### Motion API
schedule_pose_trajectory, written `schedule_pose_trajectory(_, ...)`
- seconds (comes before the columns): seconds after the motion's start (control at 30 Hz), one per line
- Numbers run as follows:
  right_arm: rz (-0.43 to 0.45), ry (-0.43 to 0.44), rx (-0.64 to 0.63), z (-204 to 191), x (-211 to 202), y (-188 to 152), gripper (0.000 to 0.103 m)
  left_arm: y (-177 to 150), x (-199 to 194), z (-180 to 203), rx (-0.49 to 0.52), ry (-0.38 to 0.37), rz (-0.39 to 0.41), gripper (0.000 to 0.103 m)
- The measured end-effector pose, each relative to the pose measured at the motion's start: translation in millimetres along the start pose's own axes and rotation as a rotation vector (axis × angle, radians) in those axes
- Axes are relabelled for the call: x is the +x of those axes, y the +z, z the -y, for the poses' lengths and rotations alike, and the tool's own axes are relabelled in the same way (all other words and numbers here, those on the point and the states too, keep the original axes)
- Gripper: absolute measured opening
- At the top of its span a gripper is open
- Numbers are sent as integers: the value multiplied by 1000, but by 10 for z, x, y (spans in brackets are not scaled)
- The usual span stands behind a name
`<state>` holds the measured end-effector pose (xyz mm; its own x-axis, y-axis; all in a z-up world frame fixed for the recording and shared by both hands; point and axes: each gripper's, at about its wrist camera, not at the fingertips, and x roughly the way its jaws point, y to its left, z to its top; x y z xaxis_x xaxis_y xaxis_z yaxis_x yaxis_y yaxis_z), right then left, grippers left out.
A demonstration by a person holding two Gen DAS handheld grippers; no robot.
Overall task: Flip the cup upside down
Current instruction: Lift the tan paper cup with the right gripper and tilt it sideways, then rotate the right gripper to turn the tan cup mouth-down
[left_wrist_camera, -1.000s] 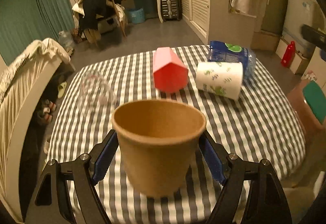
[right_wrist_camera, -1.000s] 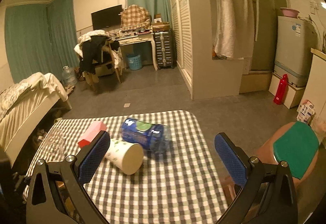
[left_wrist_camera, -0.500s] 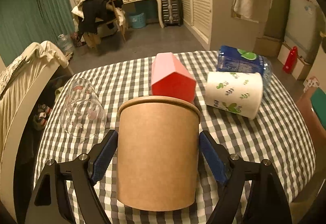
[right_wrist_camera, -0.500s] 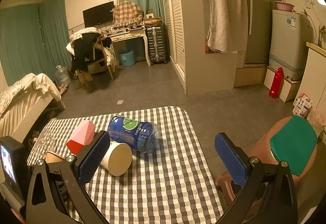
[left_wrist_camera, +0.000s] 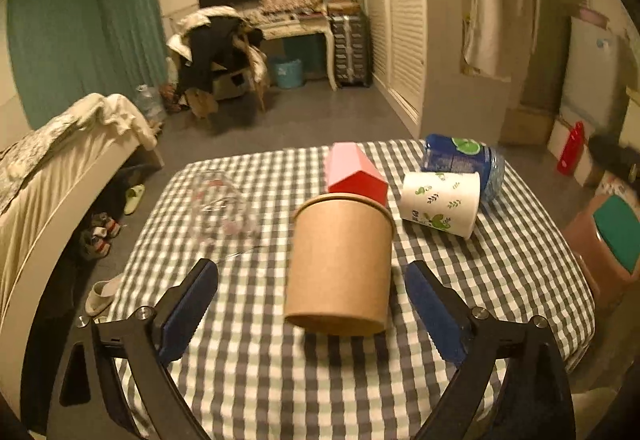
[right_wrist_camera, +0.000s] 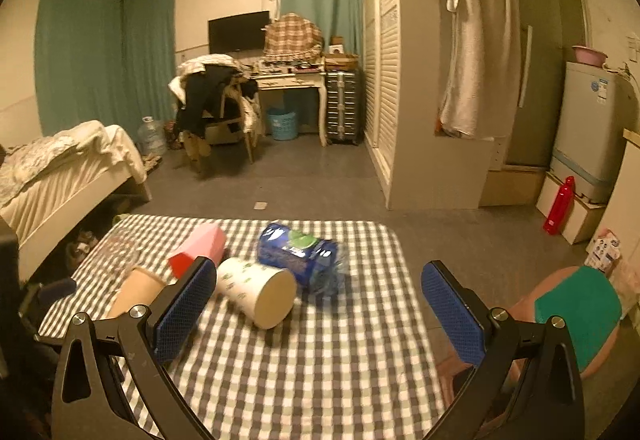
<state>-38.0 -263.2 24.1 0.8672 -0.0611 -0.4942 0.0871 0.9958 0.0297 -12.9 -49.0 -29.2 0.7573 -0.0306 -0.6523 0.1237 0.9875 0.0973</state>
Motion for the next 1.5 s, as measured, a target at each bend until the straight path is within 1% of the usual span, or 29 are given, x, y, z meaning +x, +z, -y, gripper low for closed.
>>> schedule_pose_trajectory(0.1, -38, 46, 12, -26, 21, -184, 103, -109, -97, -40, -31, 15, 16, 97)
schedule_pose_trajectory(0.2, -82, 56, -8, -86, 104, -337, 103, -206, -92, -76, -58, 34, 12, 97)
schedule_pose_trajectory(0.3, -91, 54, -47, -131, 144, -405, 103, -315, -51, -83, -84, 55, 6, 97)
schedule_pose_trajectory(0.4, -101, 77, -67, -161, 177, -456, 103, -383, -3, -56, -103, 61, 3, 97)
schedule_pose_trajectory(0.57, -119, 123, -101, -211, 245, -518, 103, -426, 68, 10, -96, 61, 9, 97)
schedule_pose_trajectory(0.8, -136, 125, -101, -233, 341, -551, 103, -439, 274, 43, -112, 28, 13, 97)
schedule_pose_trajectory(0.93, -149, 116, -95, -213, 432, -559, 103, -423, 390, 60, -109, 41, 15, 97)
schedule_pose_trajectory(1.1, -172, 108, -97, -227, 541, -585, 103, -436, 388, 48, -116, 18, 13, 97)
schedule_pose_trajectory(1.3, -183, 105, -110, -373, 579, -587, 103, -520, 133, -173, -101, 11, 22, 97)
schedule_pose_trajectory(1.43, -177, 106, -131, -552, 543, -608, 103, -537, -7, -476, -93, 42, 38, 97)
schedule_pose_trajectory(1.5, -177, 118, -132, -680, 531, -616, 103, -529, -12, -640, -98, 59, 40, 97)
